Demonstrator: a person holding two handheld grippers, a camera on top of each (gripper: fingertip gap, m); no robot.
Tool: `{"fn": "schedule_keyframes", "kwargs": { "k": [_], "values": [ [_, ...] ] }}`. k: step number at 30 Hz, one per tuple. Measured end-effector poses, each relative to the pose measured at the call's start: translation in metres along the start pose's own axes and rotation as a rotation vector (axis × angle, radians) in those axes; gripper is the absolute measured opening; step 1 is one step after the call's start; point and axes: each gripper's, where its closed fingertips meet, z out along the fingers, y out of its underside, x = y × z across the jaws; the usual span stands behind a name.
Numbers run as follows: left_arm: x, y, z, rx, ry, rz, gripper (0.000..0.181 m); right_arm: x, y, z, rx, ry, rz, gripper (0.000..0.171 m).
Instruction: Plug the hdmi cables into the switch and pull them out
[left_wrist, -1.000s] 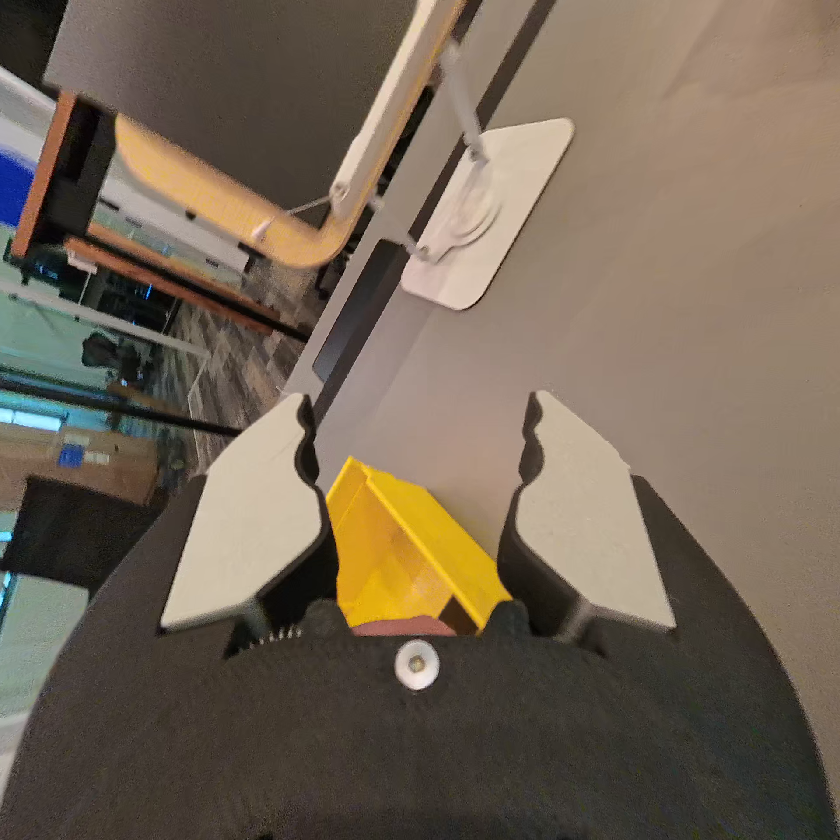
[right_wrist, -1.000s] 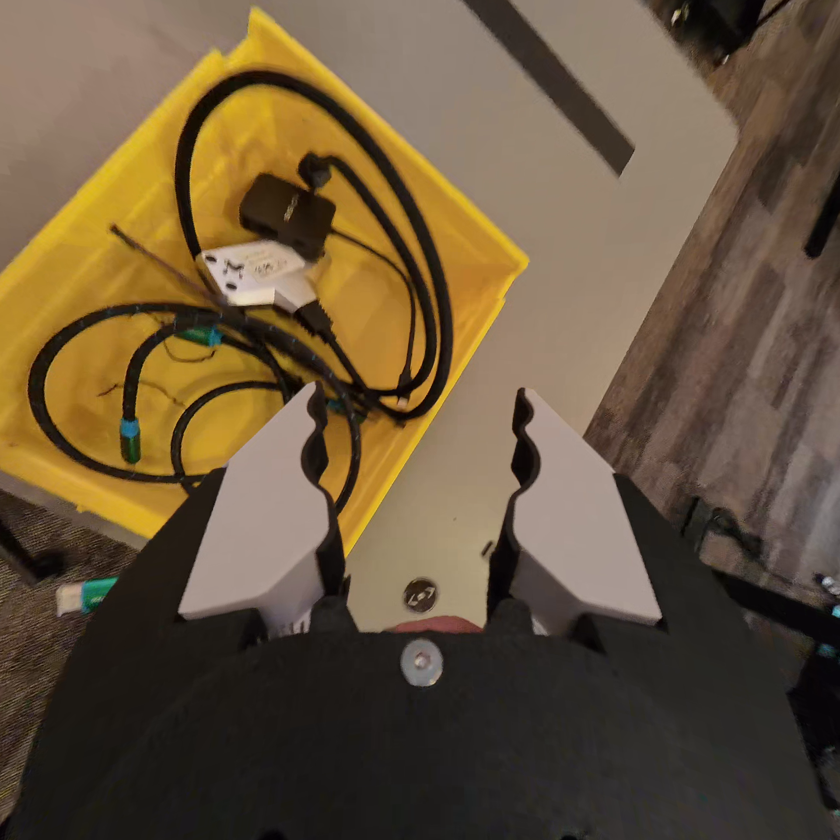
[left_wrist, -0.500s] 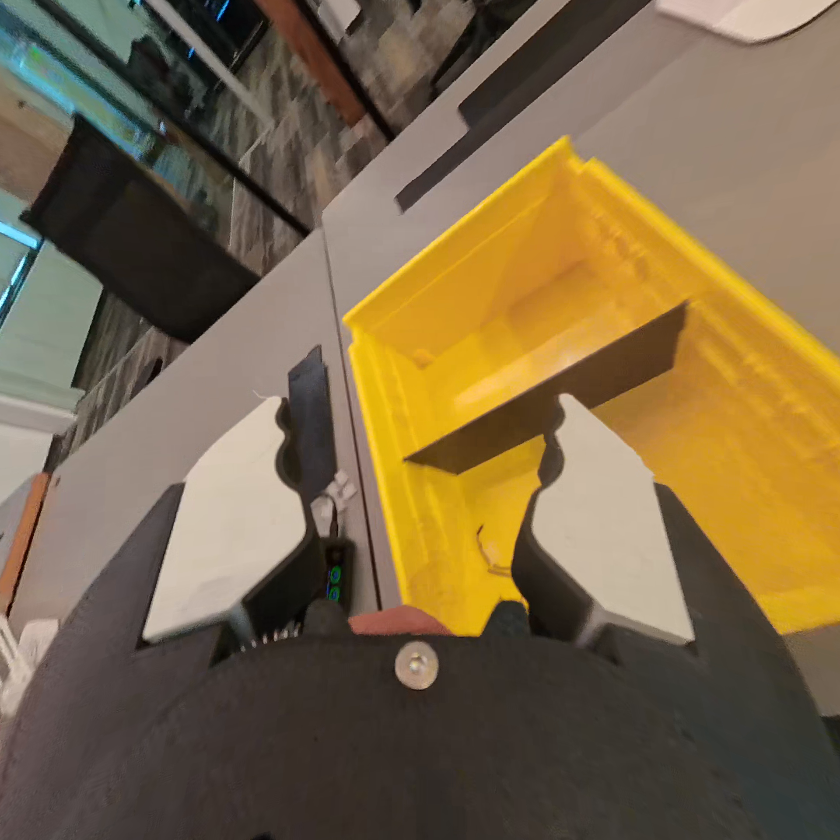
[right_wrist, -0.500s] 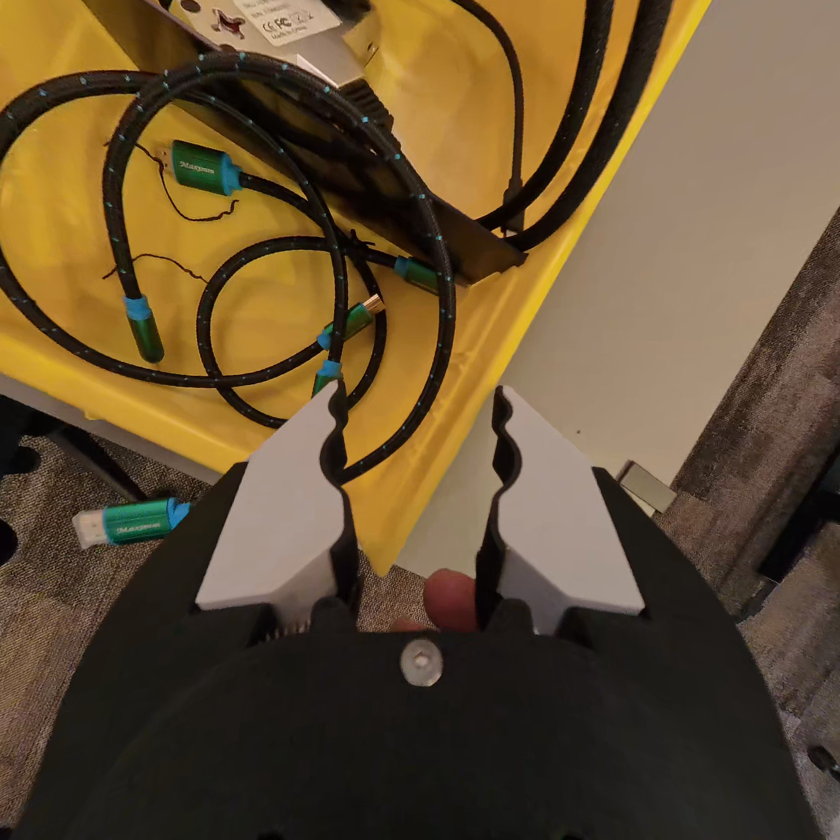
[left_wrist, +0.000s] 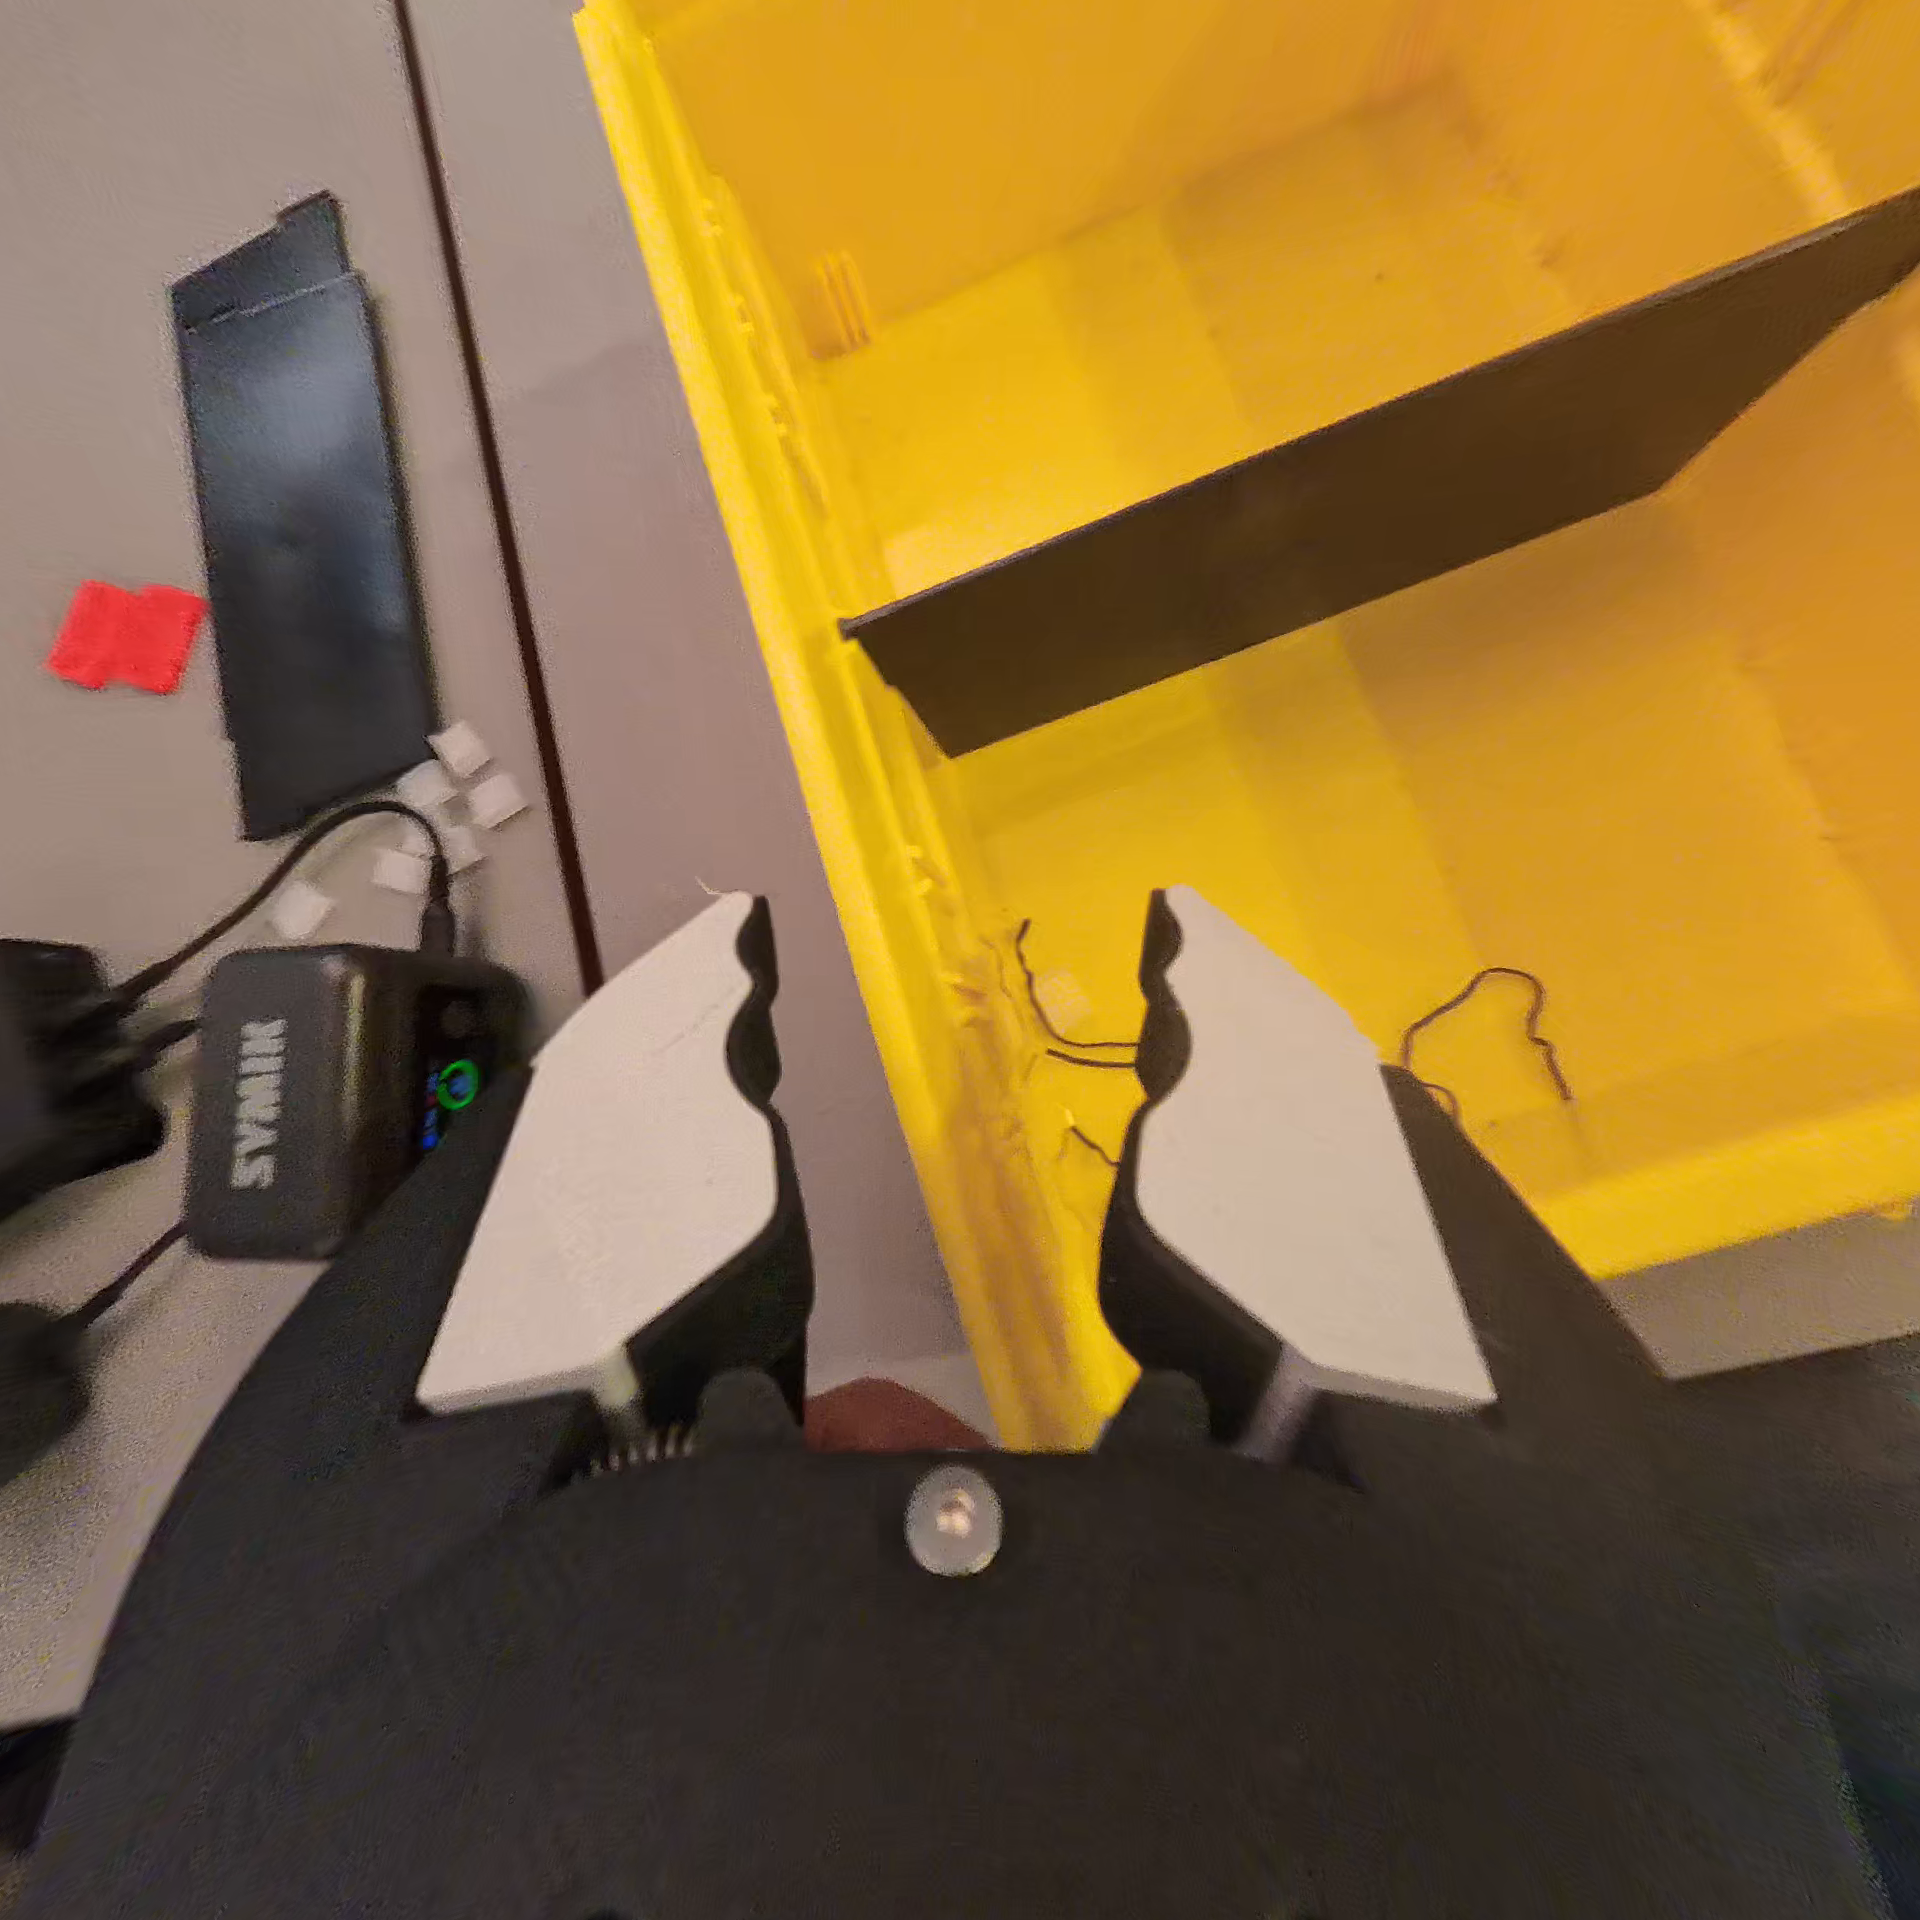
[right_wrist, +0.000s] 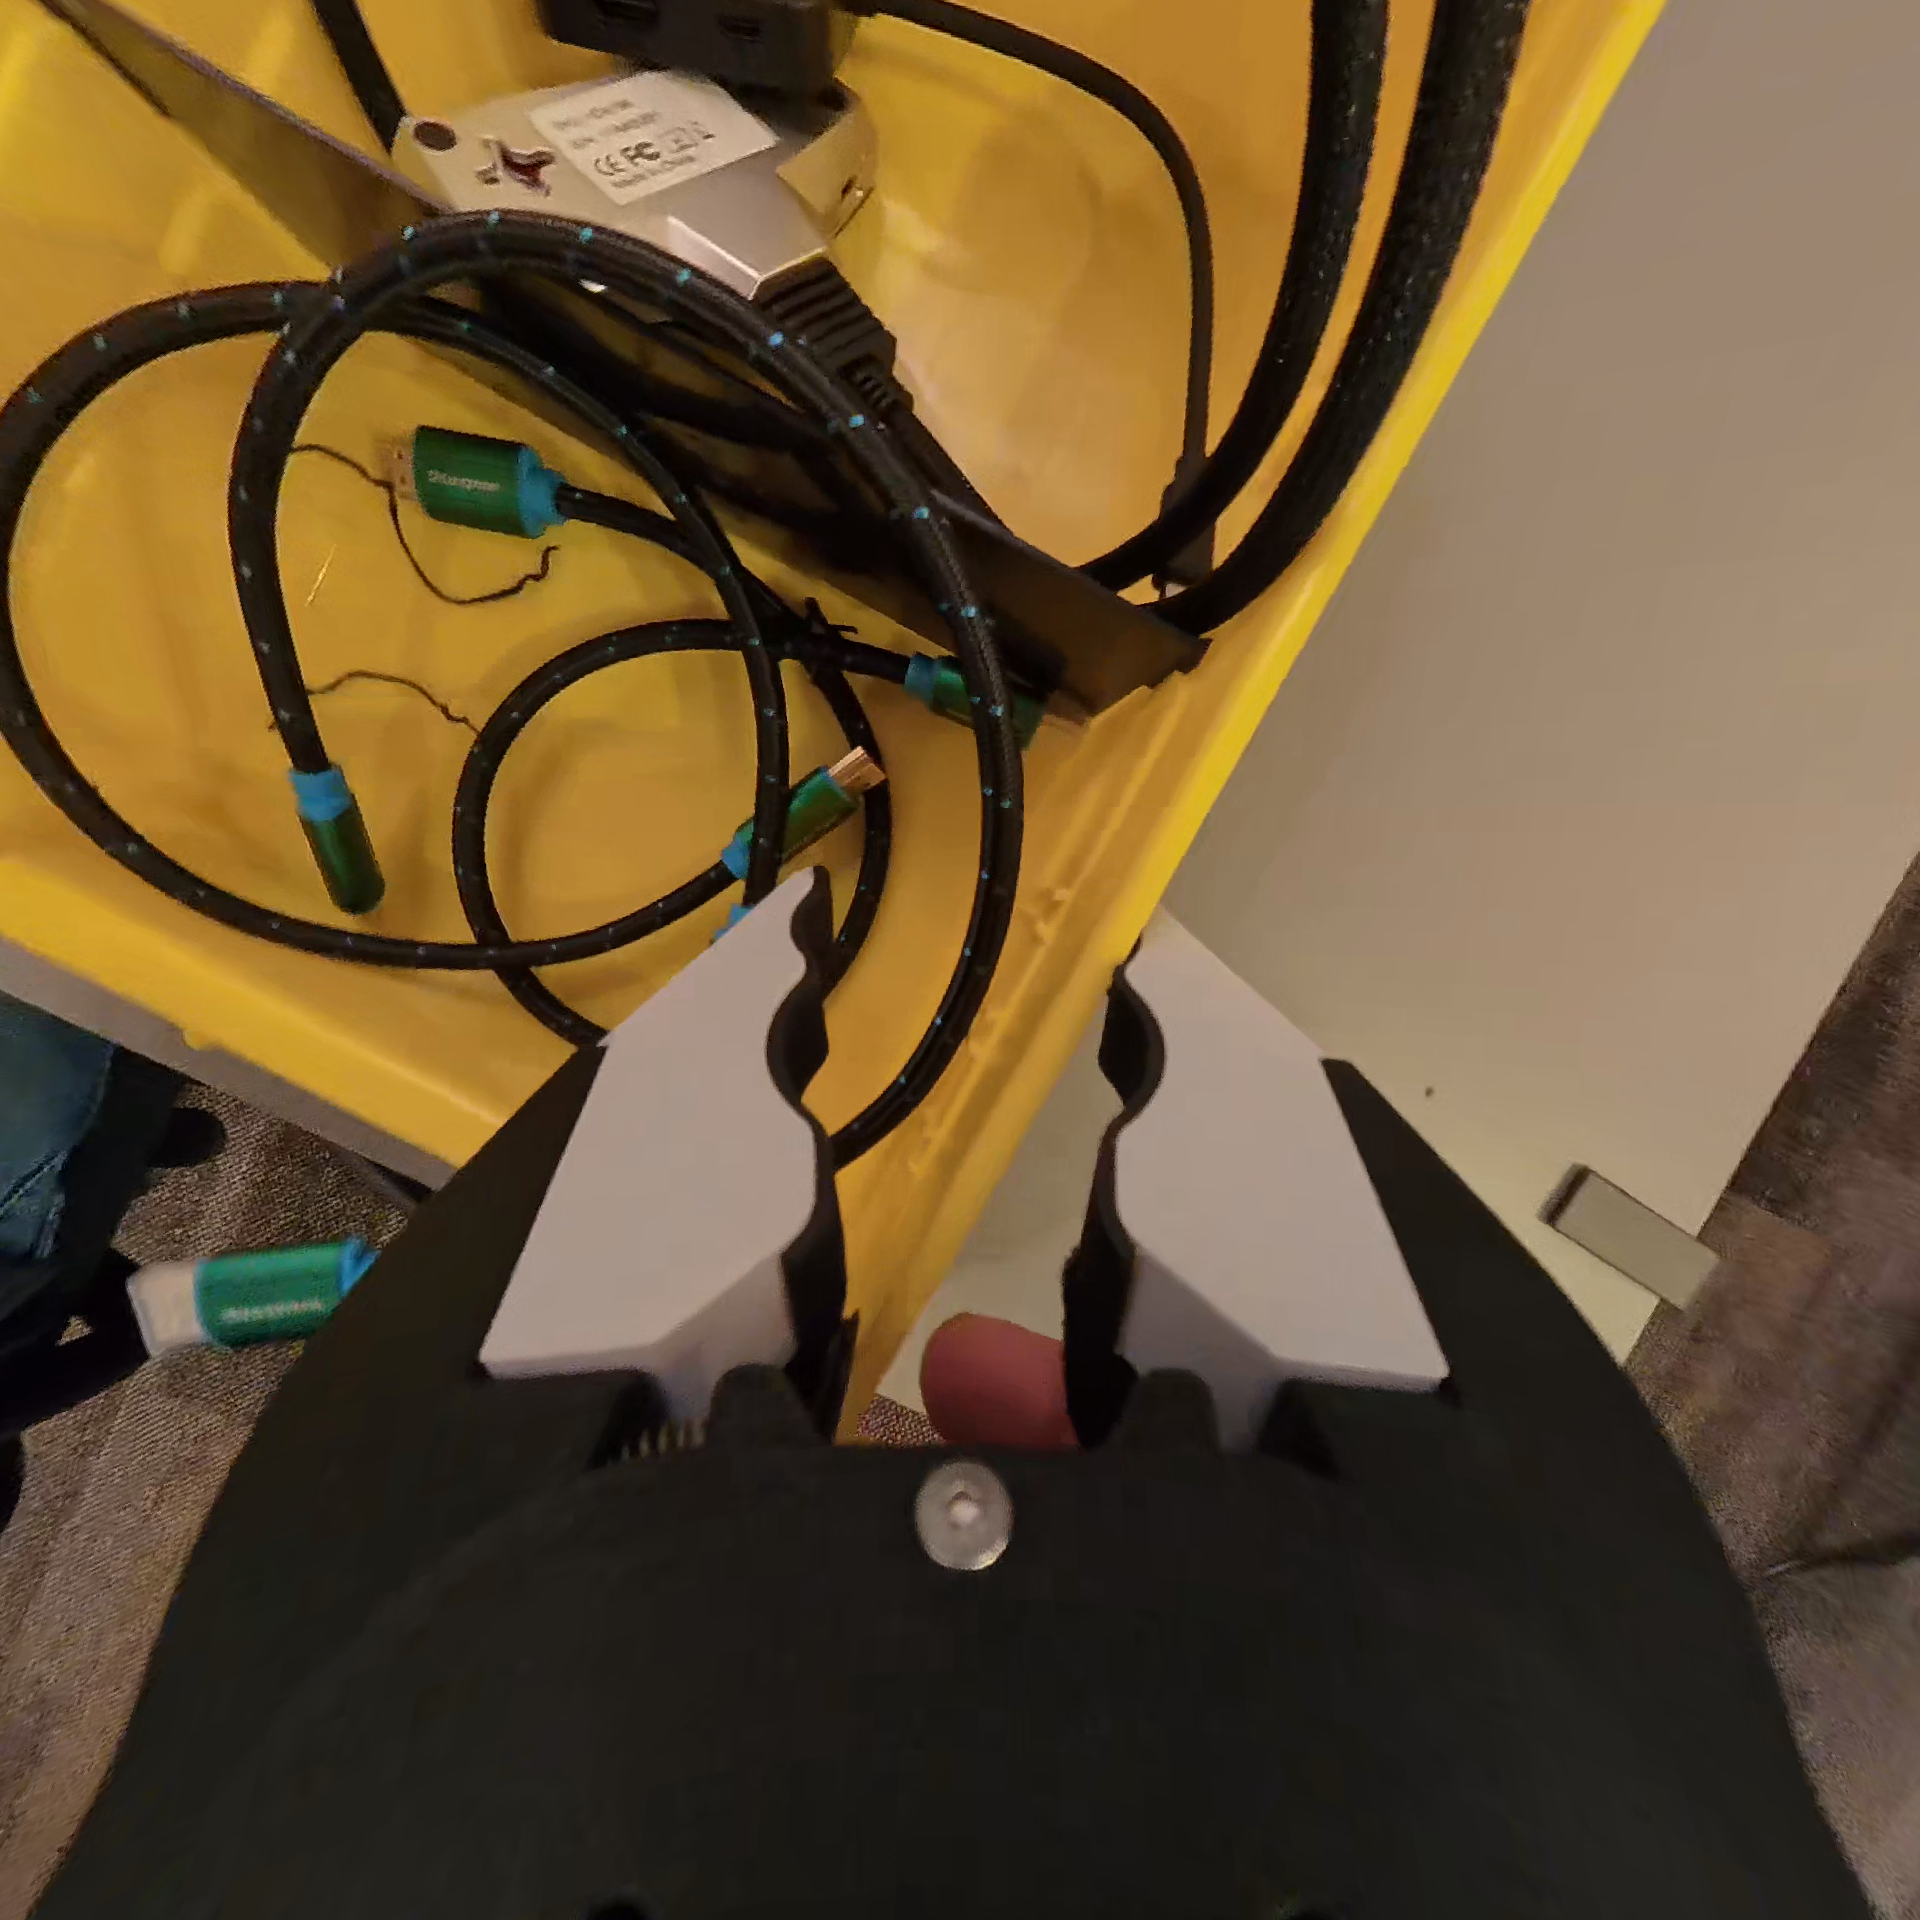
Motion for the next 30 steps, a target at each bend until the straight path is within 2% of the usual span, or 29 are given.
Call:
{"fn": "schedule_keyframes", "kwargs": {
  "k": [2,4,7,10,15,18,27,30],
  "values": [
    [0.005,-0.002,0.003,0.016,0.051,-0.019,0.039,-0.004,-0.003,0.003,-0.001,0.012,-0.037,0.046],
    [0.004,-0.001,0.007,0.018,0.054,-0.027,0.037,-0.009,-0.010,0.007,0.002,0.028,-0.063,0.048],
    [0.000,-0.003,0.008,0.053,0.066,-0.062,0.018,-0.021,-0.025,0.014,0.050,0.014,-0.070,0.050],
    [-0.003,-0.006,0.010,0.093,0.072,-0.129,0.006,-0.034,-0.040,0.021,0.090,0.022,-0.071,0.046],
    [0.006,-0.014,0.011,0.133,0.131,-0.157,0.004,-0.078,-0.057,0.039,0.085,-0.076,-0.090,0.055],
    [0.005,-0.024,0.006,0.178,0.118,-0.166,0.004,-0.101,-0.067,0.054,0.083,-0.050,-0.110,0.058],
    [-0.006,-0.046,-0.025,0.284,-0.097,-0.059,0.004,-0.185,-0.115,0.078,0.159,-0.146,-0.105,0.062],
    [-0.003,-0.052,-0.031,0.305,-0.120,-0.034,0.004,-0.212,-0.131,0.086,0.172,-0.168,-0.130,0.064]
  ]
}}
